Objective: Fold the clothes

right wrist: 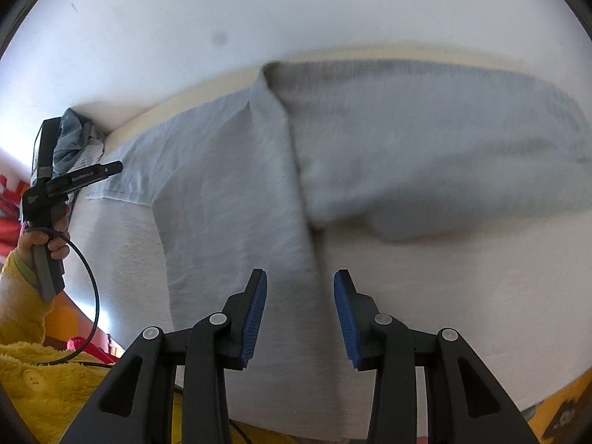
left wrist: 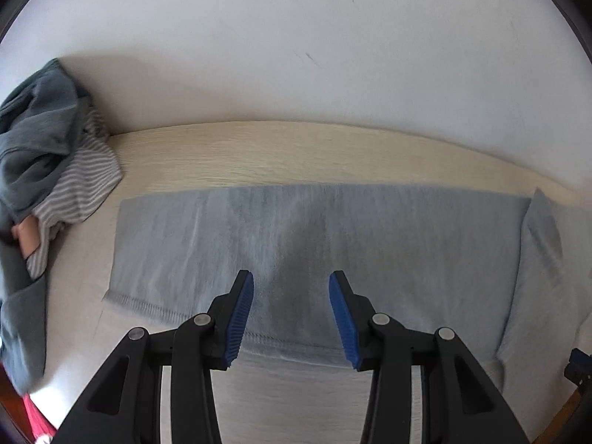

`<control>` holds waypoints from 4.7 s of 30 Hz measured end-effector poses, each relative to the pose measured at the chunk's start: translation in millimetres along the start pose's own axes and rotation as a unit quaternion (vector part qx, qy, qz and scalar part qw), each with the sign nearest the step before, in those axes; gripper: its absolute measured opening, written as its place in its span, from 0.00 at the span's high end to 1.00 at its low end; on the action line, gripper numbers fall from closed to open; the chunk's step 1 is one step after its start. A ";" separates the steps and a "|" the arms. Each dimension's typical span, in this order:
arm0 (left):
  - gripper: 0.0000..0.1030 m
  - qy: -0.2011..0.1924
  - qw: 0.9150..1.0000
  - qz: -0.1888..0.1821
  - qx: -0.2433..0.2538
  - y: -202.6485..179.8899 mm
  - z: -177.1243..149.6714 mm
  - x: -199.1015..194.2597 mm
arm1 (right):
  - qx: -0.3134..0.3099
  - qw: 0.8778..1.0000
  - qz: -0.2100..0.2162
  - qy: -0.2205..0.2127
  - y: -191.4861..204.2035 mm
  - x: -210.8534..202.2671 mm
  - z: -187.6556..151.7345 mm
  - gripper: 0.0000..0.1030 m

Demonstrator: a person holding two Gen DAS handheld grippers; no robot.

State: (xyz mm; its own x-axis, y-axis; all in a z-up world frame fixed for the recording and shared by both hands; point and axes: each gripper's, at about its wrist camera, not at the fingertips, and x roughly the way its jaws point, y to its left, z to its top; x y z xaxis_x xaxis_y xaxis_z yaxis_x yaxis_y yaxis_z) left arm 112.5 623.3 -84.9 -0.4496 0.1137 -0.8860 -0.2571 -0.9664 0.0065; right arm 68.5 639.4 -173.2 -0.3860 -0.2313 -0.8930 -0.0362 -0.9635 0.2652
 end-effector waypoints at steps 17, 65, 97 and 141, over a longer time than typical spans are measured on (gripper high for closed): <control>0.62 -0.016 0.992 -0.115 0.051 -2.4 -44.1 -43.5 | -0.145 0.982 0.112 -0.042 128.7 -31.9 73.3 0.95; 0.62 -0.038 0.994 -0.105 -0.016 72.4 -66.6 -68.1 | -0.223 0.959 0.159 0.078 254.7 101.1 152.0 0.79; 0.98 -0.022 0.997 -0.080 0.010 67.9 -13.2 -24.2 | -0.050 0.998 0.016 0.032 86.6 50.5 72.2 0.62; 0.97 -0.036 0.997 -0.055 -0.039 131.8 -5.0 -15.8 | -0.113 0.993 -0.016 0.023 143.2 78.2 74.2 0.62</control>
State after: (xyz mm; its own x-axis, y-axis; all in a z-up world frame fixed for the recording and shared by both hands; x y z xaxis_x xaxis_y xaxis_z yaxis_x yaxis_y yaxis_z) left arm 90.0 493.0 -72.3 -0.4840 0.2330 -0.8435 -0.2424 -0.9619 -0.1266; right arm -35.3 493.3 -178.1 -0.3450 -0.2018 -0.9166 0.1622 -0.9747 0.1536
